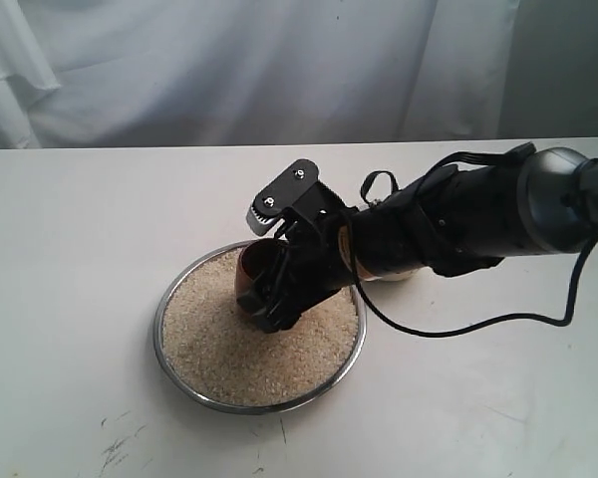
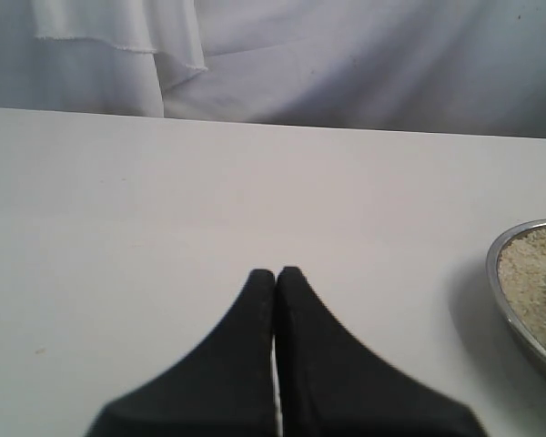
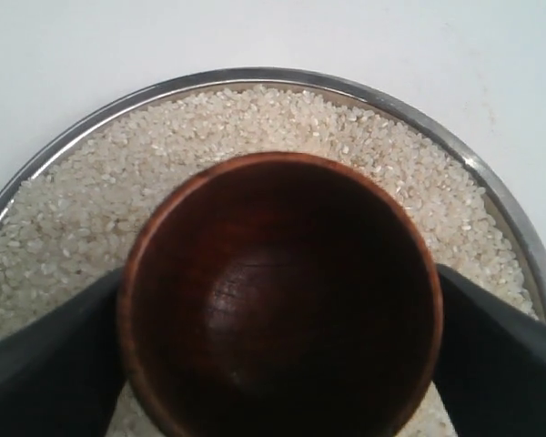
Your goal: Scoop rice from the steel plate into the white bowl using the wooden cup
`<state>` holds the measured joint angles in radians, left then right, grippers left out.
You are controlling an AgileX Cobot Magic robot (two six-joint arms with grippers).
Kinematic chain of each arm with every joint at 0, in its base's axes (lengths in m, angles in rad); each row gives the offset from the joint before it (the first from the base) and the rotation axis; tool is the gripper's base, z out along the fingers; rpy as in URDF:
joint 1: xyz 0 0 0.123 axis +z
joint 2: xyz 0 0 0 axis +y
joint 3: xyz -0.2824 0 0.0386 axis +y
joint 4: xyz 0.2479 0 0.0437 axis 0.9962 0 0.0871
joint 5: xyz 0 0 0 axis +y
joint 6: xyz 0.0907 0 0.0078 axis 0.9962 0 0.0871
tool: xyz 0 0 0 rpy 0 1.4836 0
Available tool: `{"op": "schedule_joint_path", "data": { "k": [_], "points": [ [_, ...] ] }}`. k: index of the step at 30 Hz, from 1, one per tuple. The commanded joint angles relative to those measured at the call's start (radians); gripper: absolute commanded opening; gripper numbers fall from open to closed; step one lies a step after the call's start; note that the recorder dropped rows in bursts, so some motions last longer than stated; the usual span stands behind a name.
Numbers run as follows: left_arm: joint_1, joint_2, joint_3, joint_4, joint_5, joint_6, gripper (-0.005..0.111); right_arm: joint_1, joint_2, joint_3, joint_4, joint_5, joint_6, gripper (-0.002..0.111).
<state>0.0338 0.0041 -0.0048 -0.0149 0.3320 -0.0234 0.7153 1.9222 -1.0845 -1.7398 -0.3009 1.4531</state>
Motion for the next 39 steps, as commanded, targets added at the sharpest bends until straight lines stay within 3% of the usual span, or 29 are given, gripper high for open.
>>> {"op": "schedule_joint_path", "data": {
  "k": [1,4,17,23,29,33,39],
  "points": [
    [-0.003,-0.004,0.005,0.001,-0.013,0.000,0.000,0.001,-0.068,0.009,-0.005,0.020,-0.103,0.006],
    [-0.003,-0.004,0.005,0.001,-0.013,0.000,0.000,0.001,-0.108,0.009,-0.005,0.047,-0.150,0.000],
    [-0.003,-0.004,0.005,0.001,-0.013,0.000,0.000,0.001,-0.108,0.011,-0.005,0.069,-0.110,0.000],
    [-0.003,-0.004,0.005,0.001,-0.013,0.000,0.000,0.001,-0.123,0.009,0.209,0.109,-0.021,0.000],
    [-0.003,-0.004,0.005,0.001,-0.013,0.000,0.000,-0.001,-0.140,0.009,0.244,0.066,-0.092,0.000],
    [-0.003,-0.004,0.005,0.001,-0.013,0.000,0.000,0.001,-0.140,0.009,0.556,0.096,-0.554,0.000],
    [-0.003,-0.004,0.005,0.001,-0.013,0.000,0.000,0.060,-0.140,0.009,1.123,0.255,-1.555,0.000]
  ]
}}
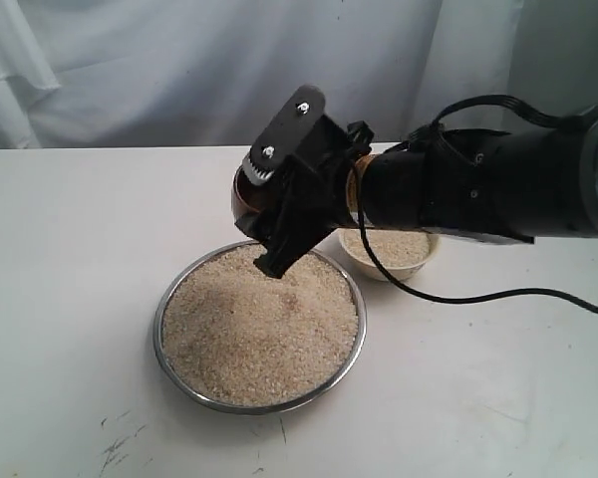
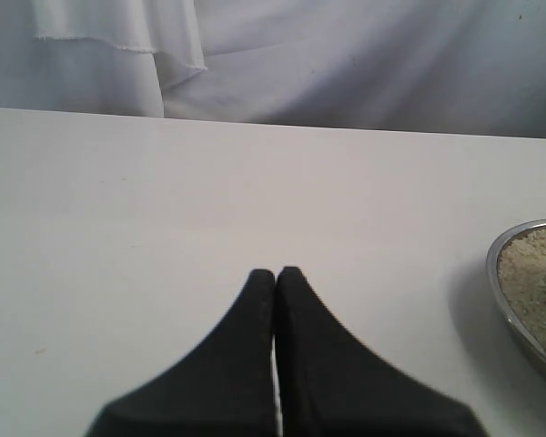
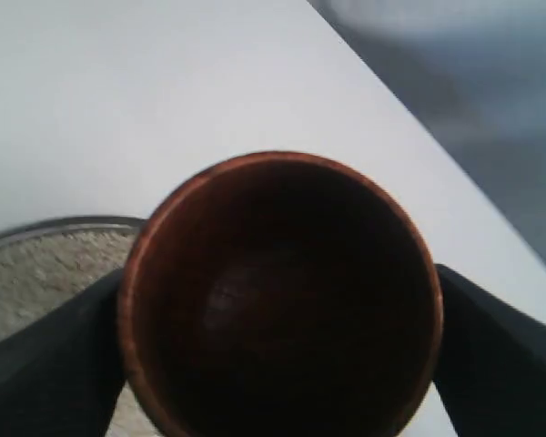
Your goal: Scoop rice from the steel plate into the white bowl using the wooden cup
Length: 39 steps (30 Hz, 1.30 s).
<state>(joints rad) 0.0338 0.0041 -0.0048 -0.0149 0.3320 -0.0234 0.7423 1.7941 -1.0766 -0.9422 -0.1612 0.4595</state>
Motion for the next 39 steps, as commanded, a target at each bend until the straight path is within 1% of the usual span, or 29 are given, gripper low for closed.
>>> {"op": "schedule_joint_path", "data": {
  "k": [1,4,8,14,19,22,27,31,36,39],
  "points": [
    [-0.003,-0.004,0.005,0.001,-0.013,0.000,0.000,0.043,-0.012,0.001,0.418,0.168,-0.714,0.000],
    [-0.003,-0.004,0.005,0.001,-0.013,0.000,0.000,0.069,-0.014,-0.003,0.575,0.252,-0.972,0.000],
    [-0.003,-0.004,0.005,0.001,-0.013,0.000,0.000,0.108,-0.012,-0.051,0.696,0.405,-1.122,0.000],
    [-0.003,-0.004,0.005,0.001,-0.013,0.000,0.000,0.147,0.016,-0.165,0.711,0.598,-1.144,0.000],
    [-0.003,-0.004,0.005,0.001,-0.013,0.000,0.000,0.173,0.097,-0.305,0.709,0.806,-1.144,0.000],
    [-0.003,-0.004,0.005,0.001,-0.013,0.000,0.000,0.184,0.146,-0.366,0.697,0.893,-1.144,0.000],
    [-0.003,-0.004,0.005,0.001,-0.013,0.000,0.000,0.188,0.183,-0.408,0.697,0.931,-1.180,0.000],
    [-0.003,-0.004,0.005,0.001,-0.013,0.000,0.000,0.188,0.195,-0.423,0.691,0.968,-1.246,0.000],
    [-0.003,-0.004,0.005,0.001,-0.013,0.000,0.000,0.194,0.195,-0.439,0.586,1.033,-1.240,0.000],
    [-0.003,-0.004,0.005,0.001,-0.013,0.000,0.000,0.194,0.200,-0.472,0.580,1.081,-1.230,0.000]
  ]
}}
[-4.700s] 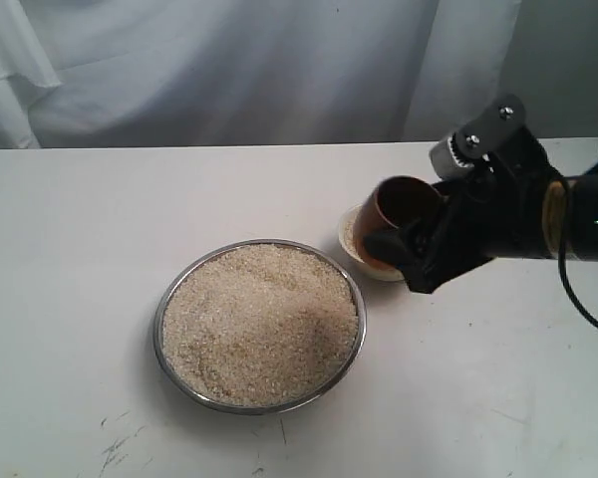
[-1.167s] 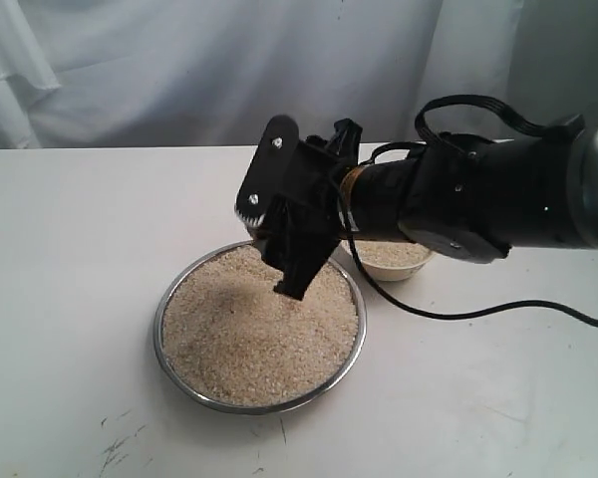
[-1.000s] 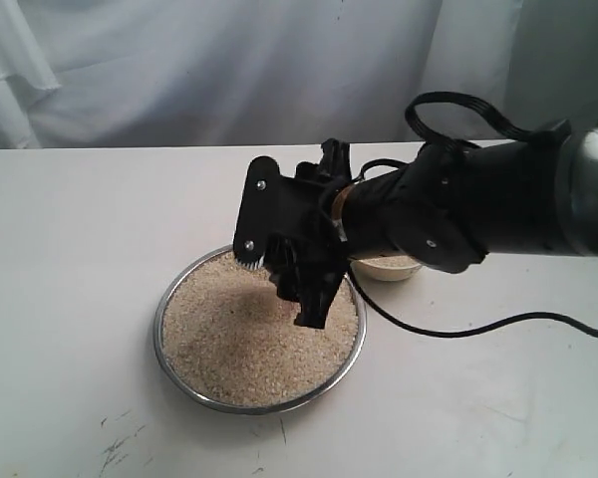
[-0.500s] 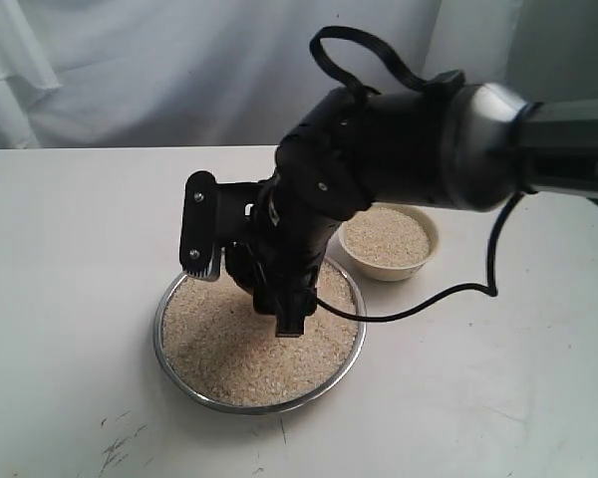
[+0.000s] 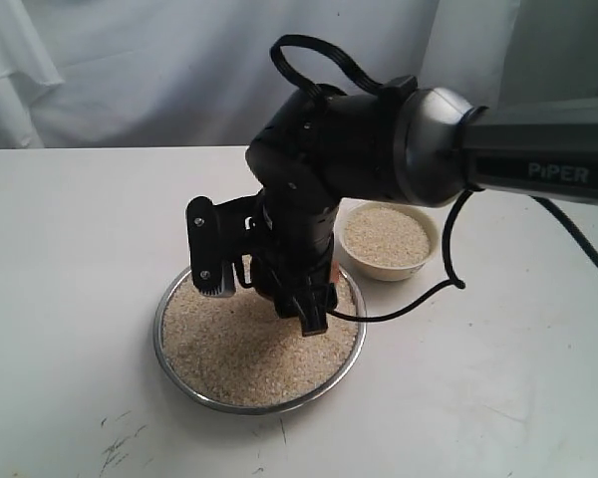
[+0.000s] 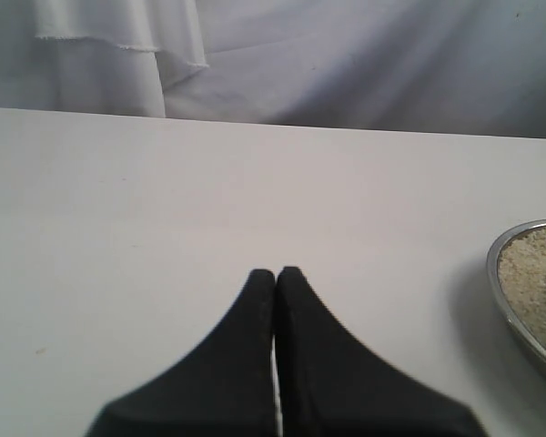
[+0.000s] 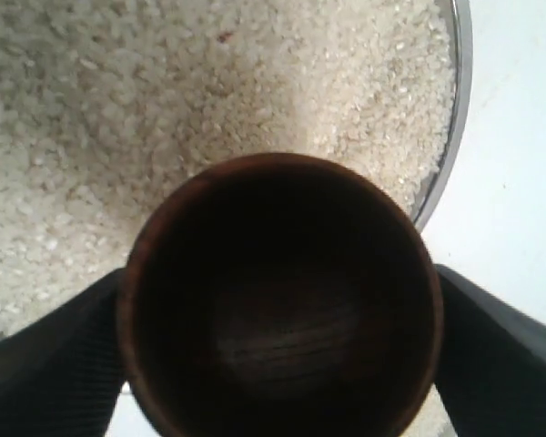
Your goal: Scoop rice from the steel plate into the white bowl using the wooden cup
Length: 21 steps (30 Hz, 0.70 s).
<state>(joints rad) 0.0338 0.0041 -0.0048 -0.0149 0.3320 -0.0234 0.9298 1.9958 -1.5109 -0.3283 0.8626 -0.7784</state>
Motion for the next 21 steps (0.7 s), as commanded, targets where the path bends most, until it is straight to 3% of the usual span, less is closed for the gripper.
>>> {"op": "schedule_joint_path", "data": {
  "k": [1,21],
  "points": [
    [-0.003,-0.004,0.005,0.001,-0.013,0.000,0.000,0.012,0.005,-0.048,-0.034,0.082,0.010,0.000],
    [-0.003,-0.004,0.005,0.001,-0.013,0.000,0.000,0.039,0.127,-0.088,0.035,0.067,-0.005,0.000]
  ]
}}
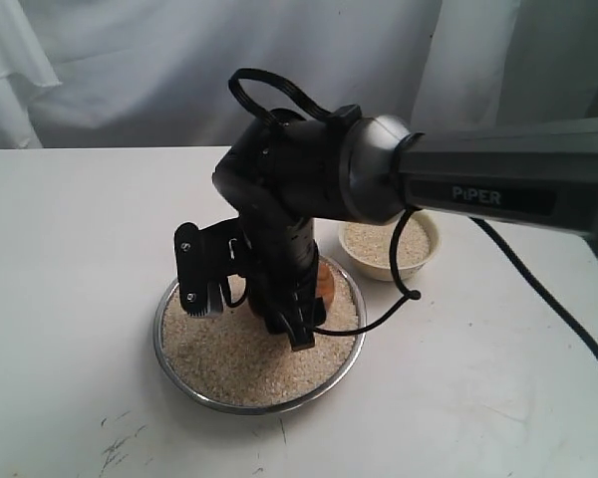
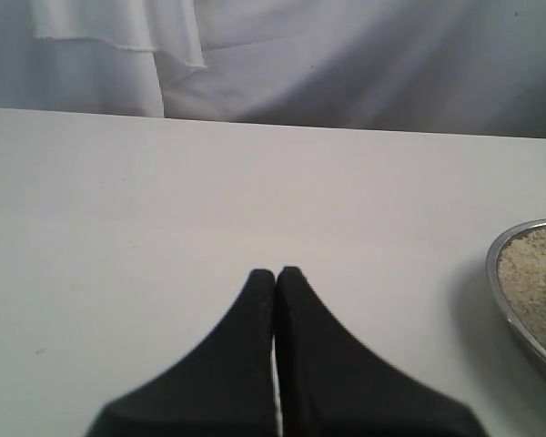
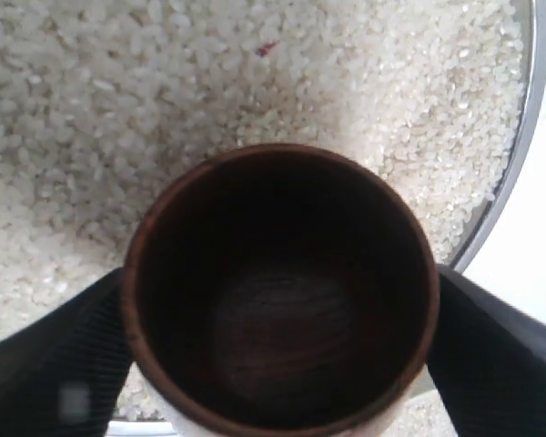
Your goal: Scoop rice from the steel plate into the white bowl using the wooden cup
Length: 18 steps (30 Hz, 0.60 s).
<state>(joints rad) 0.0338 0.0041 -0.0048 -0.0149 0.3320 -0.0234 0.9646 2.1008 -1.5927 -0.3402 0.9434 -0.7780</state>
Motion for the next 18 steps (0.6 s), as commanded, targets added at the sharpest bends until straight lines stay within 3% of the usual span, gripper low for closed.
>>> {"op": "schedule_joint_path", "data": {
  "k": [1,12,15,18],
  "points": [
    [-0.003,-0.004,0.005,0.001,-0.013,0.000,0.000,0.007,0.024,-0.006,0.052,-0.017,0.000,0.000],
    [-0.003,-0.004,0.005,0.001,-0.013,0.000,0.000,0.009,0.016,-0.011,0.035,-0.054,0.075,0.001],
    [-0.003,-0.004,0.005,0.001,-0.013,0.000,0.000,0.009,0.011,-0.011,0.035,-0.054,0.076,0.009],
    [-0.003,-0.004,0.005,0.001,-0.013,0.000,0.000,0.009,0.011,-0.011,0.035,-0.054,0.093,0.029]
  ]
}}
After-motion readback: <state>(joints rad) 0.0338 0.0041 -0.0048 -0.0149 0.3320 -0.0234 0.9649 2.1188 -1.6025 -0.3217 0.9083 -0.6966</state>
